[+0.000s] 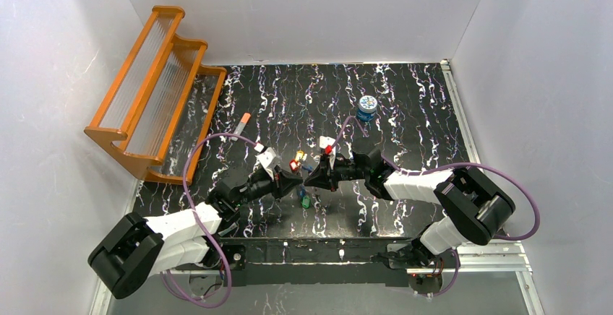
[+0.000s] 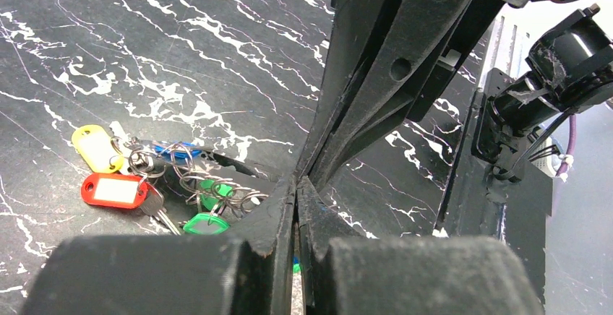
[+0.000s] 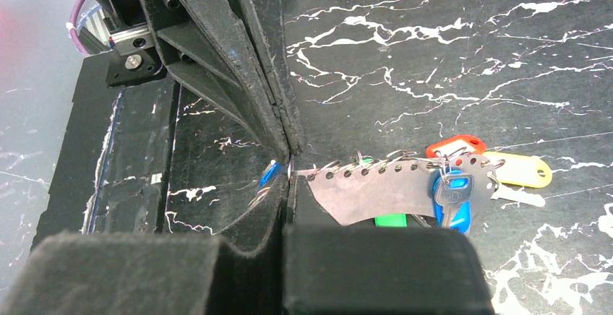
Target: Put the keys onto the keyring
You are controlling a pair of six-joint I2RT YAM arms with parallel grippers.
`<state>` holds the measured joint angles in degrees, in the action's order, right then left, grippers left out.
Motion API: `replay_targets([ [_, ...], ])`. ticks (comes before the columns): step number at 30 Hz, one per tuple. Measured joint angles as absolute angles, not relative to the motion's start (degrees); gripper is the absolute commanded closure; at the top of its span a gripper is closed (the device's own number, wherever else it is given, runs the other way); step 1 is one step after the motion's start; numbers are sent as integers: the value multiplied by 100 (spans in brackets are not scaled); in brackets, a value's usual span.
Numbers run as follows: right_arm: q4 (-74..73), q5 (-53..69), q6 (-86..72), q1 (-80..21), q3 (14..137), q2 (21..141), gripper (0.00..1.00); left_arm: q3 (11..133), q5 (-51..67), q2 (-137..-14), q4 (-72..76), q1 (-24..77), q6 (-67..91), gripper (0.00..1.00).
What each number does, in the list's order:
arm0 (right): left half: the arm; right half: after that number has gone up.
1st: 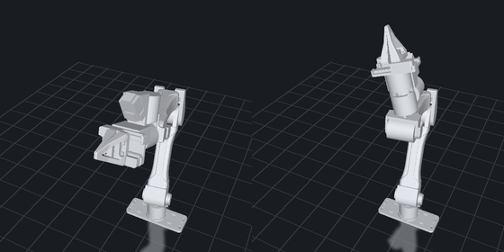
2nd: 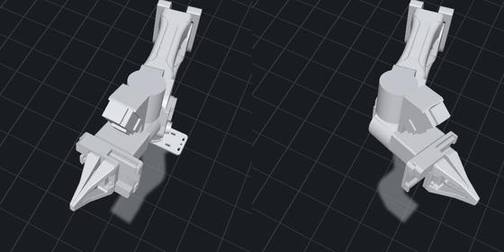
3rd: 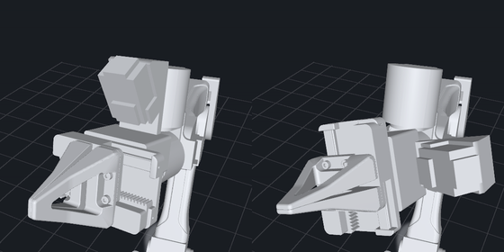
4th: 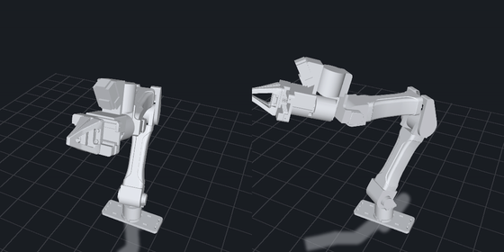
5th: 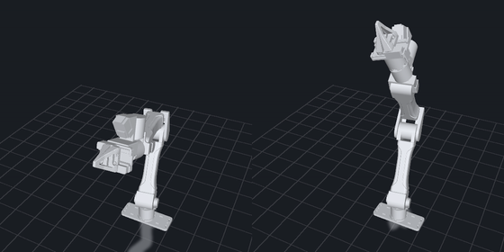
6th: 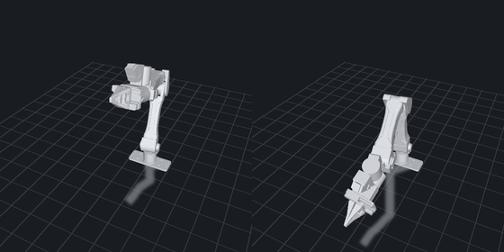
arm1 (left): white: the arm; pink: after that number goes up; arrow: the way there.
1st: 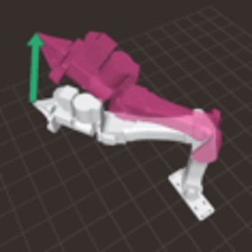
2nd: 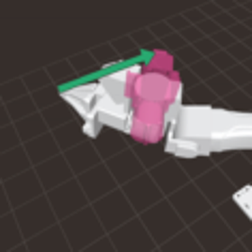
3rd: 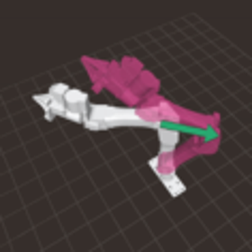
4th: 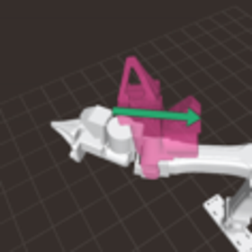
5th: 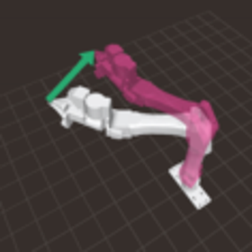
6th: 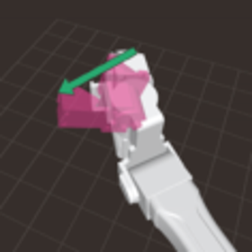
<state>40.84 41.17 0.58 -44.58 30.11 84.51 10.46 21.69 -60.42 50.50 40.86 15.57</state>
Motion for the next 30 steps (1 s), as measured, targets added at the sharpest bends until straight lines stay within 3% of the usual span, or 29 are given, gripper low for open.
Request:
replay_targets([
  [30, 4189, 4136, 5, -4438, 3011, 8453, 99, 694, 1651, -5841, 5363, 4130, 1780, 100],
])
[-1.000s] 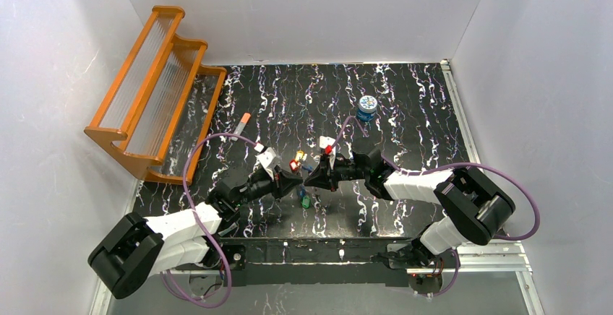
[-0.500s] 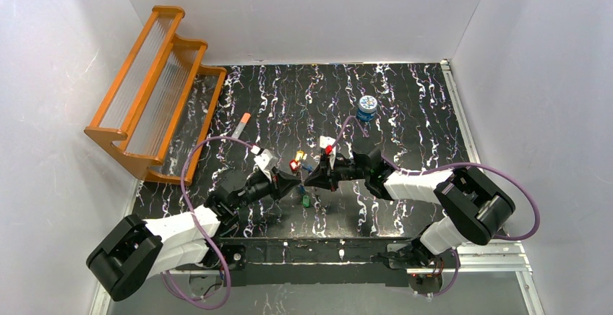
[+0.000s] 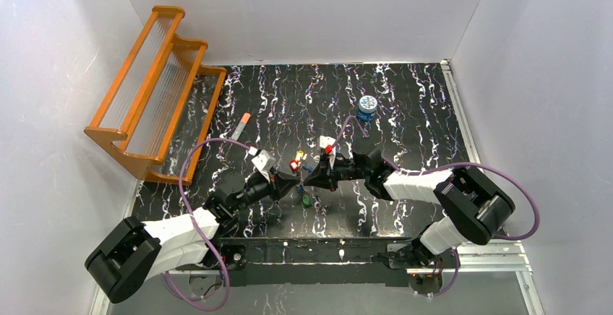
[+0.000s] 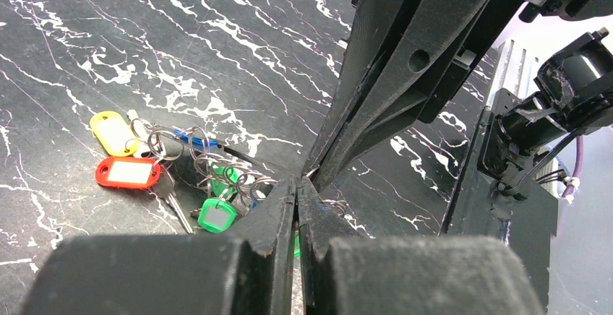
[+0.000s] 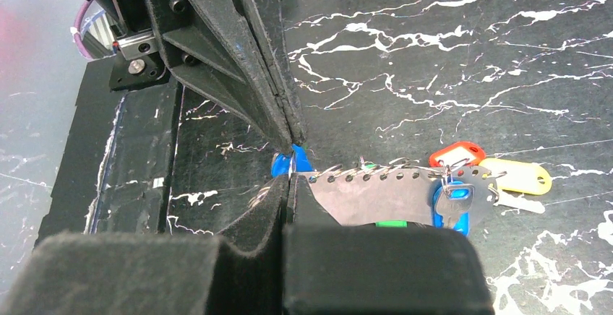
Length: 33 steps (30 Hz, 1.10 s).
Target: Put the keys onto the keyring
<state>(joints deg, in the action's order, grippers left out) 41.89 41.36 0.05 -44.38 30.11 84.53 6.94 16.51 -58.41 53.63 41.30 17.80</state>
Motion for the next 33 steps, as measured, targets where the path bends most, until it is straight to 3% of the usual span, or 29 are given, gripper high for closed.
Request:
replay_targets([
  [11, 4324, 4200, -97, -4438, 3011, 8486, 99, 497, 1354, -5559, 5398, 4147, 2045, 99],
  [17, 4355, 4235, -137, -4438, 3011, 8493, 99, 421, 1109, -5527, 5354, 4136, 2156, 59],
  [22, 4355, 4244, -139, -4438, 3011, 8493, 99, 410, 919, -5354, 5266, 4132, 2220, 42],
  [28, 4355, 4244, -143, -4438, 3011, 8493, 99, 268, 821, -4792, 5275, 4132, 2217, 40],
  [33, 4397, 4248, -156, -4438, 3011, 8493, 99, 189, 1100, -4550, 5264, 4132, 1999, 49],
])
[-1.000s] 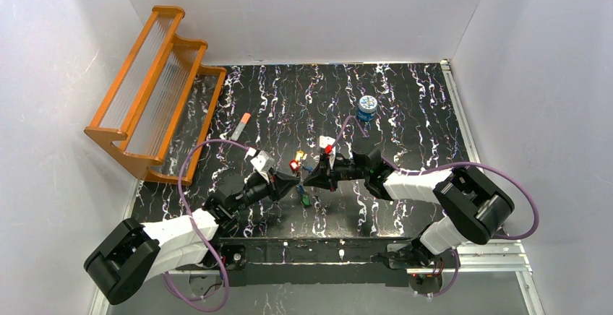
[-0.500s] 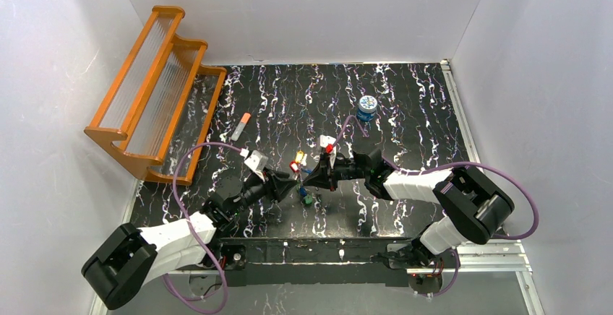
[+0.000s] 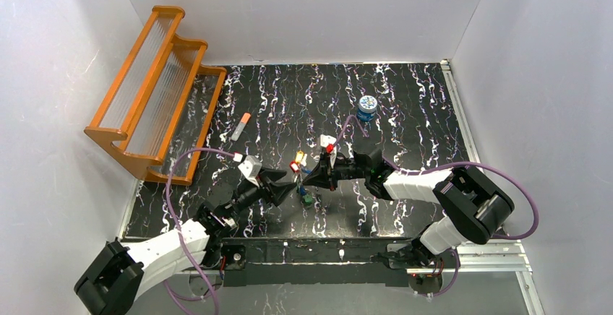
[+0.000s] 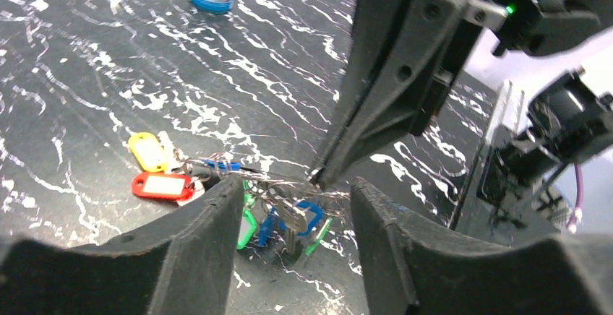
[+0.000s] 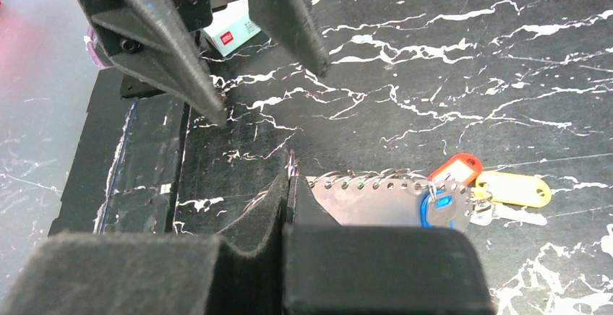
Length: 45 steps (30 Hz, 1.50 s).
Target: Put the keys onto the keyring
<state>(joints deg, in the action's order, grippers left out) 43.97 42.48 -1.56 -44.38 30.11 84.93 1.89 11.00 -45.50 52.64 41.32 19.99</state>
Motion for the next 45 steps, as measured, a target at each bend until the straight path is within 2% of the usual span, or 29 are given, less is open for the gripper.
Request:
replay_targets([
  [5, 4786, 4377, -152, -4436, 2823, 8464, 99, 196, 1859, -4563, 5221, 4132, 1400, 66],
  [12, 5282, 4681, -113, -4434, 2473, 8379, 99, 454, 2480, -4950, 5030, 4132, 563, 68],
  [16, 5402, 4786, 5, -4434, 2416, 8296, 99, 628, 2692, -5256, 5002, 4132, 224, 78],
  [23, 5459, 4827, 67, -4423, 2408, 8243, 99, 928, 3232, -5878, 4982, 4132, -49, 87],
  [27, 5459, 4840, 64, -4397, 2408, 8243, 99, 993, 3354, -5975, 4984, 4130, -78, 100],
  [34, 5457, 4814, 64, -4386, 2408, 8243, 98, 1013, 3398, -5992, 4960, 4130, -82, 100],
  [35, 5454, 4801, 62, -4386, 2408, 8243, 92, 1013, 3391, -5988, 4958, 4130, -73, 100],
  [39, 5358, 4646, 80, -4394, 2410, 8184, 57, 1052, 3306, -5857, 4718, 4134, -99, 100],
  [42, 5277, 4390, 154, -4401, 2410, 7996, 42, 1286, 3208, -5649, 4034, 4139, -316, 100],
  [45, 5240, 4136, 235, -4401, 2408, 7732, 36, 1732, 3124, -5559, 3144, 4139, -674, 100],
])
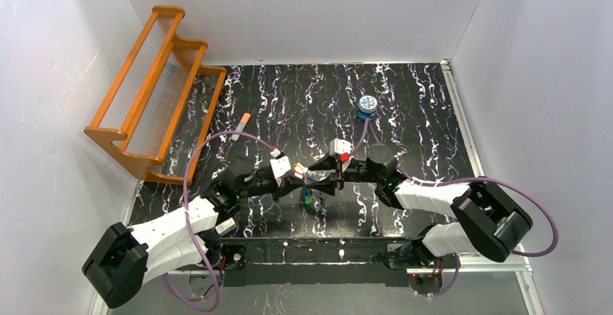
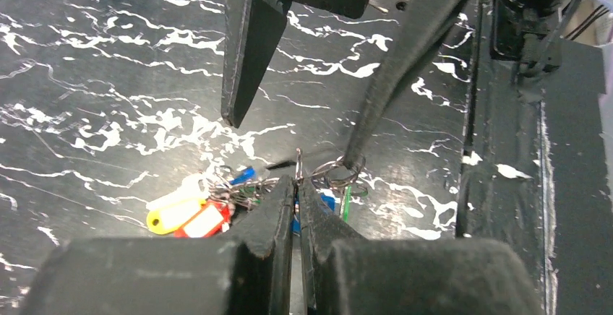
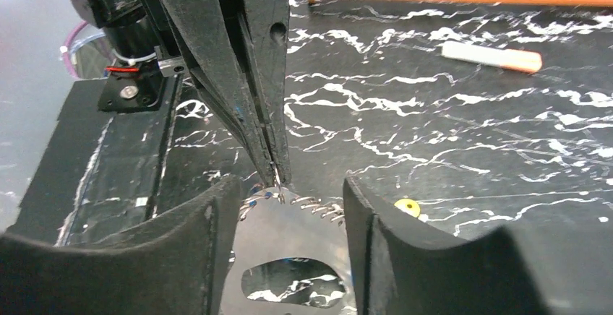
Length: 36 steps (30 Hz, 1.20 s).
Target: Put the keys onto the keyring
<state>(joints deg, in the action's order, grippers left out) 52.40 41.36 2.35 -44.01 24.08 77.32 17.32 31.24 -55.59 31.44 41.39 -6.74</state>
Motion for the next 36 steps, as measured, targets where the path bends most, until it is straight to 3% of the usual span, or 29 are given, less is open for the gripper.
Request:
replay_targets([
  [3, 5210, 4010, 344, -4401, 2412, 7572, 39, 2331, 3037, -5586, 2154, 4139, -1116, 100],
  [9, 4831, 4088, 532, -4401, 2554, 7627, 63, 3223, 2880, -5896, 622, 4154, -1892, 100],
  [20, 4626, 4268, 626, -4401, 2836, 7926, 65, 3546, 2740, -6296, -440, 4362, -2512, 100],
  [30, 4552, 4644, 674, -4401, 2961, 8162, 60, 3546, 2637, -6296, -521, 4418, -2641, 100],
  [36, 4462, 4893, 703, -4401, 3035, 8427, 63, 3546, 2615, -6287, -517, 4434, -2639, 100],
])
